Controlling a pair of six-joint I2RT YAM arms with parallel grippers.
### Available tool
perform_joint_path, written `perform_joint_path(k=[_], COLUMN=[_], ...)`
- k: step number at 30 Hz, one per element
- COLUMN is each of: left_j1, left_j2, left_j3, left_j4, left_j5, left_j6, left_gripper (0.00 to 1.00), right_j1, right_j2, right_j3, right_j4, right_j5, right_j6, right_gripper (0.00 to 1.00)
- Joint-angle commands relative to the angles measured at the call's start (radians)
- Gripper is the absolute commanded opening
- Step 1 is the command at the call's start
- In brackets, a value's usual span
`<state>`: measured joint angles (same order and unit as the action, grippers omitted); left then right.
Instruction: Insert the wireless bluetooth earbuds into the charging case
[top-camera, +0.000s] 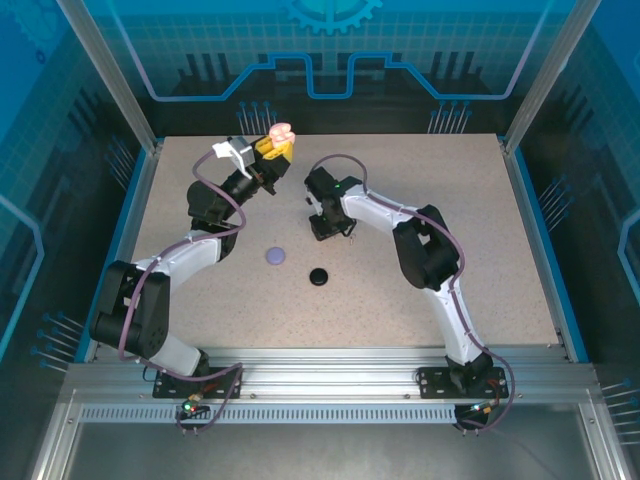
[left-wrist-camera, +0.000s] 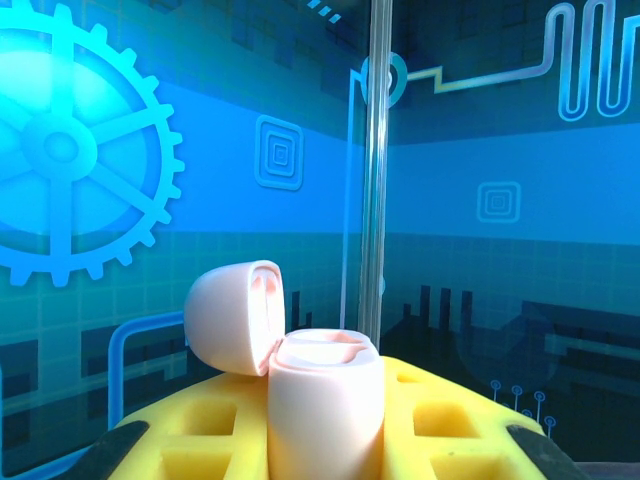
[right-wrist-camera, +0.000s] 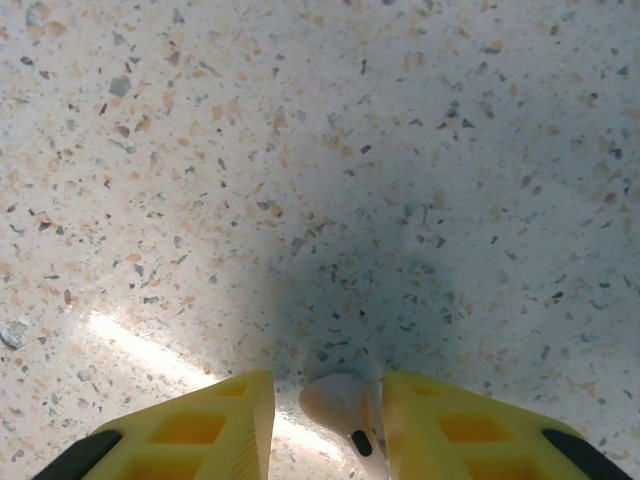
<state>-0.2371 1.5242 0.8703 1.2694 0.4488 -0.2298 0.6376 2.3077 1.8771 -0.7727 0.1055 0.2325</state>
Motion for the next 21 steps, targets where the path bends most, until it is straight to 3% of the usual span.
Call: perform_joint_path(k=[1, 21], left_j1=[-0.007, -0.014], left_j2=[0.007, 0.015], left_j3=[0.002, 0.001], left_j4=[0.041, 0.042], left_j5=[-0.006, -0.009], left_j6=[0.0, 0.001], left_gripper=[0.0, 0.0], right_j1=[0.027, 0.04], right_j2=[0.009, 0.013], right_j3=[-0.014, -0.034], right_j4=[-0.039, -0.035], right_j5=[0.032, 0.063], right_j6=[-0.026, -0.029], right_gripper=[0.34, 0.32])
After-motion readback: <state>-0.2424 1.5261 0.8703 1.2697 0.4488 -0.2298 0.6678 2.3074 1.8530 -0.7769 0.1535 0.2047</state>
